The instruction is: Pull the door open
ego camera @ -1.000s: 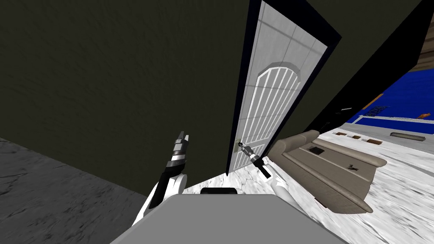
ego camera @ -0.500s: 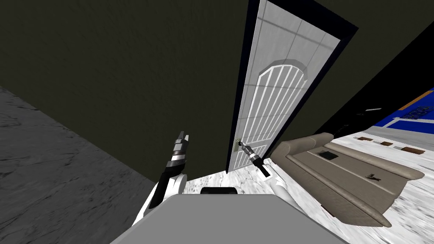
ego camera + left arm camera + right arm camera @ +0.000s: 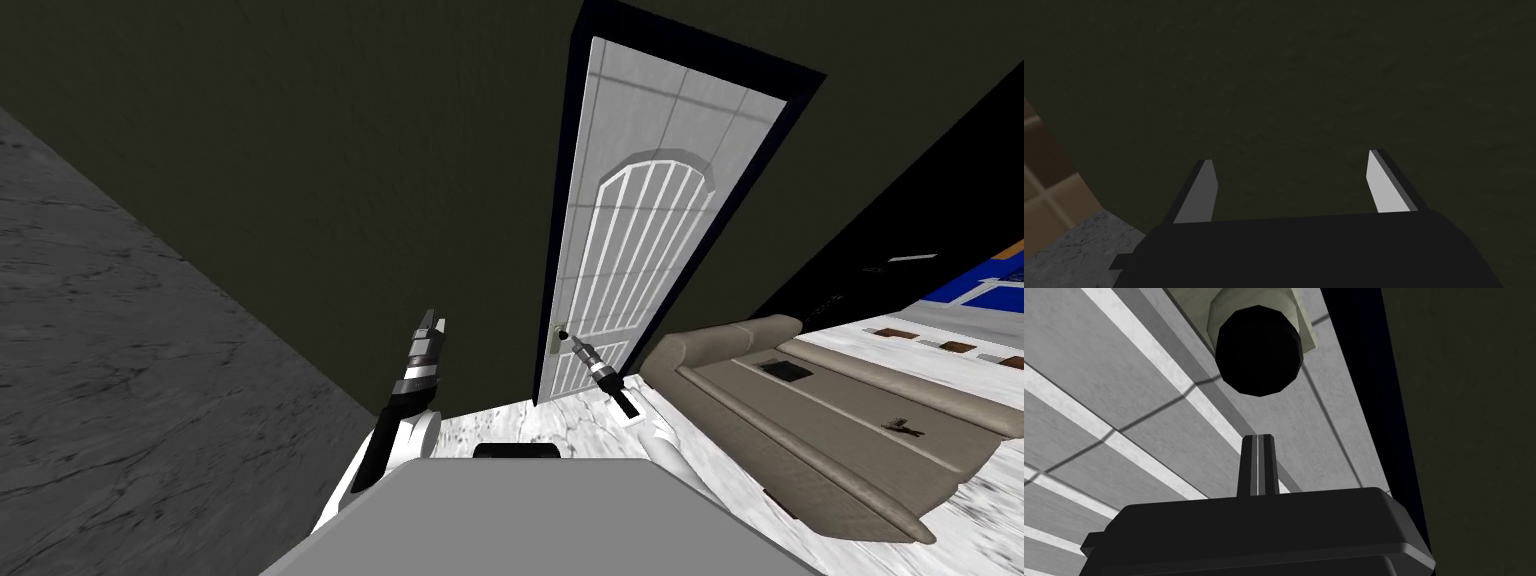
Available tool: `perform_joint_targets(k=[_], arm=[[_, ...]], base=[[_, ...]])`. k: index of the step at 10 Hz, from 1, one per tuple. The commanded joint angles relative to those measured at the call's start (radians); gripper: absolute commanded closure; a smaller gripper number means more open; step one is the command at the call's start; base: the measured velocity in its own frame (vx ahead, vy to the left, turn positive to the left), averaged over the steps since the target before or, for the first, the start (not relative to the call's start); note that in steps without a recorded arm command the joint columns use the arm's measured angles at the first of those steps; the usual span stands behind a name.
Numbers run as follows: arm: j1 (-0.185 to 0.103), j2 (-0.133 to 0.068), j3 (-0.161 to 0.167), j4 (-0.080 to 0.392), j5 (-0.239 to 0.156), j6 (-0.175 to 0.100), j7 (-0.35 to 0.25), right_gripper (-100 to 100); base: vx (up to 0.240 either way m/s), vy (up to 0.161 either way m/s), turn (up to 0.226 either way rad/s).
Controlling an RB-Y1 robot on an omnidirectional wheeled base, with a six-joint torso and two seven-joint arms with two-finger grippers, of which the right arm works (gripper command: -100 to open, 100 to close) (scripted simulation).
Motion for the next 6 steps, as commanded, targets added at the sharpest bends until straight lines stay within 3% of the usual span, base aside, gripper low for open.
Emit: perform_joint_targets(k=[1,6], arm=[[0.016,-0.008,-0.007,-0.009,0.024,-0.006,0.037,-100],[0.068,-0.037,-0.030,-0.039,0.110,-0.022,0.157,-100]], base=[[-0.027,0.063,-0.076],[-0.045,0.059,-0.068]])
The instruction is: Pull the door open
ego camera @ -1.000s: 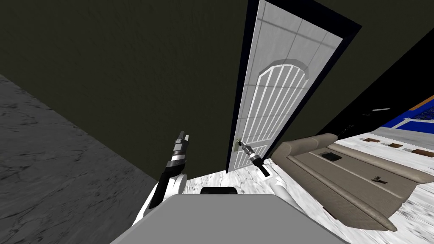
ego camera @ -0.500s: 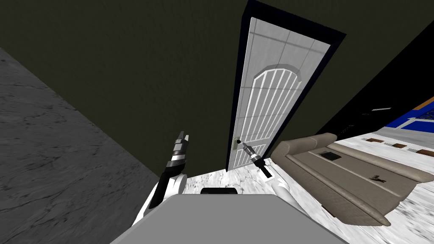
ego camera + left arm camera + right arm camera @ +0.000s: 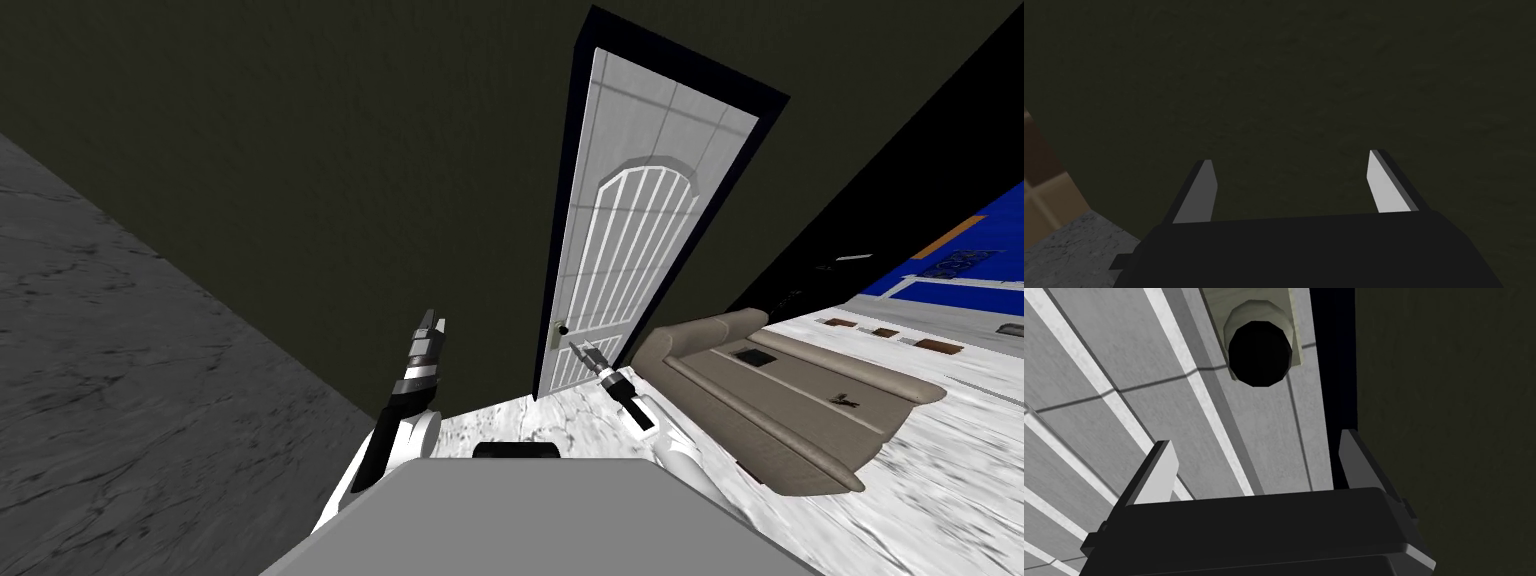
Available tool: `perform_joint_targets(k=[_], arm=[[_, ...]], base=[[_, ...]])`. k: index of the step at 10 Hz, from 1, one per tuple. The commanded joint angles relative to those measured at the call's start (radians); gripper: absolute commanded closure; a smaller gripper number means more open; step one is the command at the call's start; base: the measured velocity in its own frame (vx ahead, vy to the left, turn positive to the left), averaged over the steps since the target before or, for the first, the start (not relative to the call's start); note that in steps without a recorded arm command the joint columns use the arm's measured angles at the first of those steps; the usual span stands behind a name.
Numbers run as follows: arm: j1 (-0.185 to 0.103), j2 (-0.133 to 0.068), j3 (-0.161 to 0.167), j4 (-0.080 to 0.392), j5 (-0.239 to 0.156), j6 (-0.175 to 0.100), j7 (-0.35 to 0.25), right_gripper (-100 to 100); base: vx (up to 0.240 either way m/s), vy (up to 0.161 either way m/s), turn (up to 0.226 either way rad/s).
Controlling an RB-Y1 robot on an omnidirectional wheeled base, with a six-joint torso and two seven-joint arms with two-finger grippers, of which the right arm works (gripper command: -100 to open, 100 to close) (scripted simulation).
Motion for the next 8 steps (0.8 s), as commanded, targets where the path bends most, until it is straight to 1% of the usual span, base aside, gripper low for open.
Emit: perform_joint_targets(k=[1,4,5,6,8], arm=[[0.018,-0.007,-0.007,-0.011,0.028,-0.005,0.042,-100],[0.041,-0.020,-0.018,-0.024,0.065,-0.012,0.093,-100],[0.038,-0.018,-0.015,-0.024,0.058,-0.009,0.081,-100],[0.033,-0.012,-0.018,-0.019,0.058,-0.004,0.093,-100],[0.027,-0.006,-0.020,-0.014,0.057,0.001,0.100,-100]], base=[[-0.054,0.050,-0.065],[-0.042,0.041,-0.054],[-0.014,0.018,-0.011],[0.129,0.021,0.042],[0.199,0.034,0.040]])
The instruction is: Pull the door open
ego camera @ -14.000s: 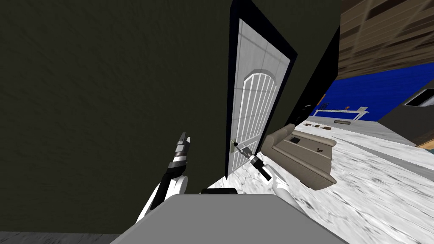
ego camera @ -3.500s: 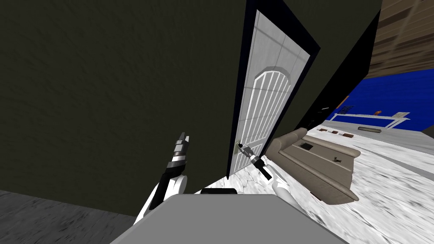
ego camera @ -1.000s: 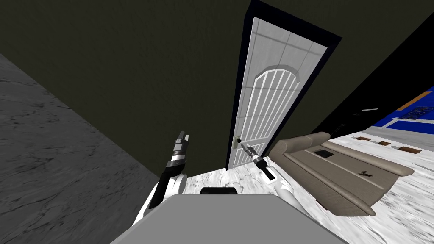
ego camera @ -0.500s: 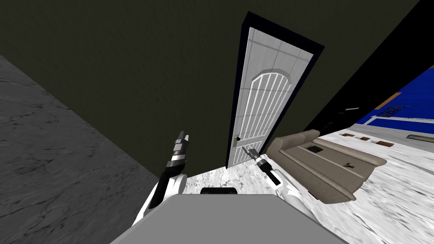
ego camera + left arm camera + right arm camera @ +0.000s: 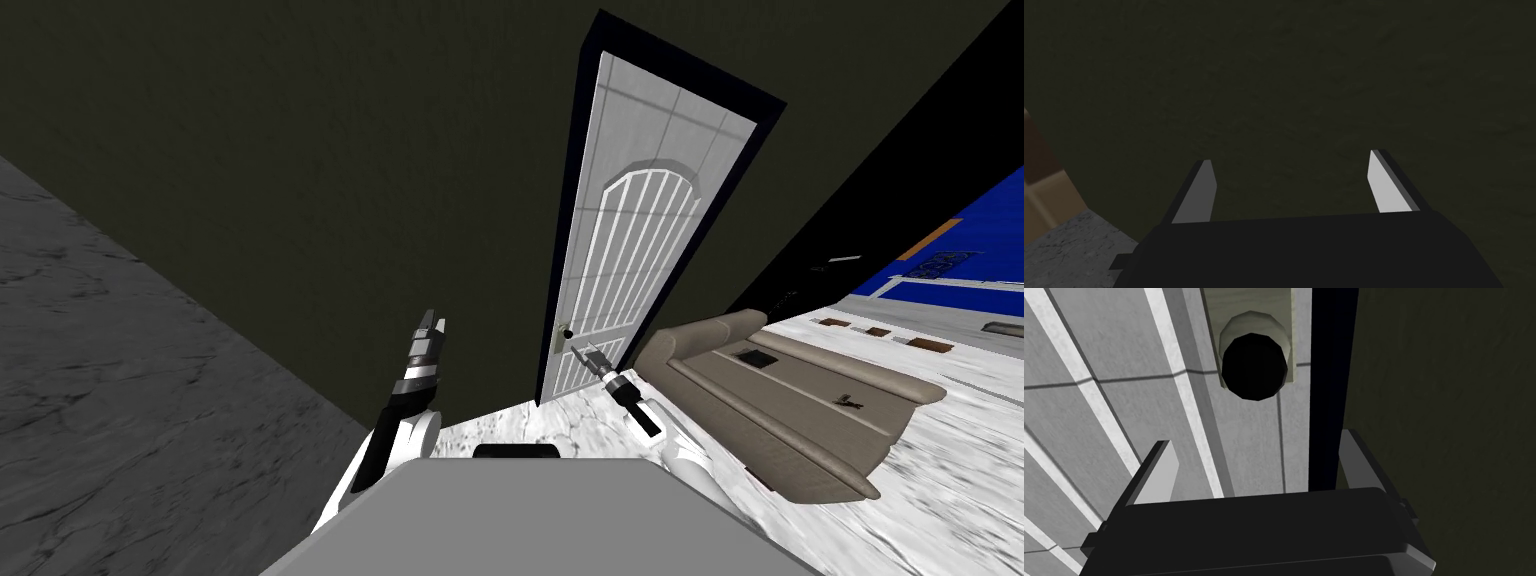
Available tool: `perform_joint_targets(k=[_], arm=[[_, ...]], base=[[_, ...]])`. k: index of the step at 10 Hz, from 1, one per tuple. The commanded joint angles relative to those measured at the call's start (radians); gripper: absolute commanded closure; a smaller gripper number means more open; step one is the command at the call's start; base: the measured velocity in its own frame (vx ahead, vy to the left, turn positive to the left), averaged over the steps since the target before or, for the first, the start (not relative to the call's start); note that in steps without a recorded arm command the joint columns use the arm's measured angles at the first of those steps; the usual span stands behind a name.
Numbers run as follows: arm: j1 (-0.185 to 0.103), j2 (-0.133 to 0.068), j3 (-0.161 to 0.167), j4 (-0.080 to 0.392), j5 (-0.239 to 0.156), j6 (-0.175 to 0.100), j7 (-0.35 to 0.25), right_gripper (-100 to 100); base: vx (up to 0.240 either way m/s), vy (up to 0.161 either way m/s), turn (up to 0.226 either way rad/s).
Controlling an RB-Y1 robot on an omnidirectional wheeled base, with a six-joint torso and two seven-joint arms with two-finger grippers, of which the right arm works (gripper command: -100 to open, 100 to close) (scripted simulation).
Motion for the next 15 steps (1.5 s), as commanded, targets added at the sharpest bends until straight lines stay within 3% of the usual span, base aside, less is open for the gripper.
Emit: perform_joint_targets(k=[1,5,6,11,15], arm=[[-0.006,0.006,-0.002,0.003,-0.001,0.007,0.008,-100],[-0.014,0.014,-0.004,0.010,-0.002,0.014,0.018,-100],[-0.014,0.014,-0.004,0.010,-0.002,0.014,0.018,100],[-0.014,0.014,-0.004,0.010,-0.002,0.014,0.018,100],[-0.023,0.015,0.008,0.020,-0.101,0.026,-0.064,100]], base=[[0.211,0.034,0.043],[0.167,0.032,0.031],[-0.012,-0.006,-0.005],[-0.016,-0.006,0.002],[-0.077,-0.068,0.141]])
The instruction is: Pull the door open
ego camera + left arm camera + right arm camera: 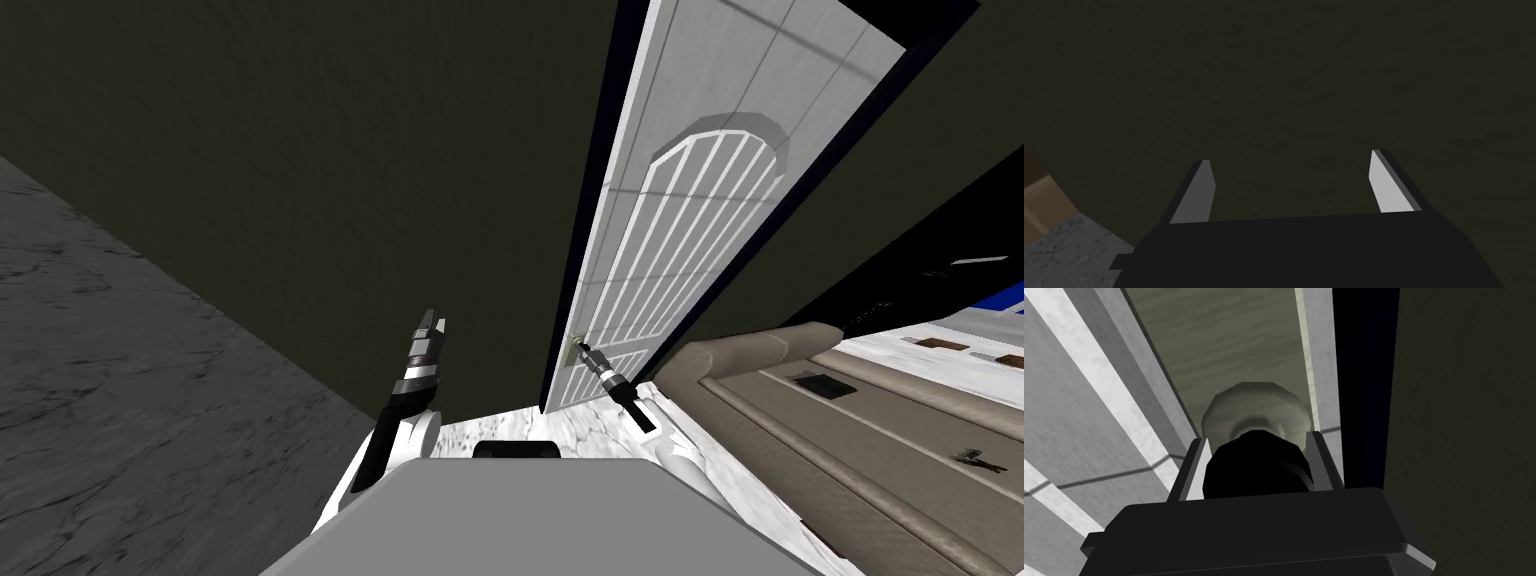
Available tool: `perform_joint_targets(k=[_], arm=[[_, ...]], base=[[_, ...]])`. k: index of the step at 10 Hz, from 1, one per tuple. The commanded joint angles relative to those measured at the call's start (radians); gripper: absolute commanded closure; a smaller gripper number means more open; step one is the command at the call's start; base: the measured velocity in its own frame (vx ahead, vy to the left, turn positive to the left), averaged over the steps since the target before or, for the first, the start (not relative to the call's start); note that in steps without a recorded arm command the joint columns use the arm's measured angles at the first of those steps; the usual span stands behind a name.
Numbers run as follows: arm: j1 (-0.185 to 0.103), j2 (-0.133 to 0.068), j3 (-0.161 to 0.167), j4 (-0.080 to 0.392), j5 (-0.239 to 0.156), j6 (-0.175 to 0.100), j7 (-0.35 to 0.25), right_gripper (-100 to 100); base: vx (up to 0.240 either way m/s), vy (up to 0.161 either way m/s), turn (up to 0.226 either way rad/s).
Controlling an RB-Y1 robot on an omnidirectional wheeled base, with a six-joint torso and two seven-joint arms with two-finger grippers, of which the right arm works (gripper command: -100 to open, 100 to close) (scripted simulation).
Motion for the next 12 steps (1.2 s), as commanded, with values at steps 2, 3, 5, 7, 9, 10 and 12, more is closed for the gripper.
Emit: perform_joint_targets(k=[2,3,5,7,9,10,12], arm=[[-0.010,-0.002,0.003,0.004,-0.058,0.005,-0.049,100],[-0.012,-0.002,0.005,0.006,-0.078,0.007,-0.066,100],[-0.016,-0.002,0.009,0.009,-0.122,0.012,-0.101,100],[-0.022,-0.002,0.014,0.013,-0.172,0.017,-0.143,100],[-0.027,-0.002,0.020,0.016,-0.222,0.023,-0.184,100],[-0.030,-0.002,0.022,0.018,-0.251,0.026,-0.208,100],[-0.035,-0.003,0.028,0.023,-0.309,0.033,-0.256,100]], base=[[-0.067,-0.070,0.129],[-0.064,-0.068,0.094],[-0.067,-0.052,0.125],[-0.087,-0.069,0.135],[-0.092,-0.072,0.152],[-0.078,-0.077,0.152],[-0.093,-0.073,0.143]])
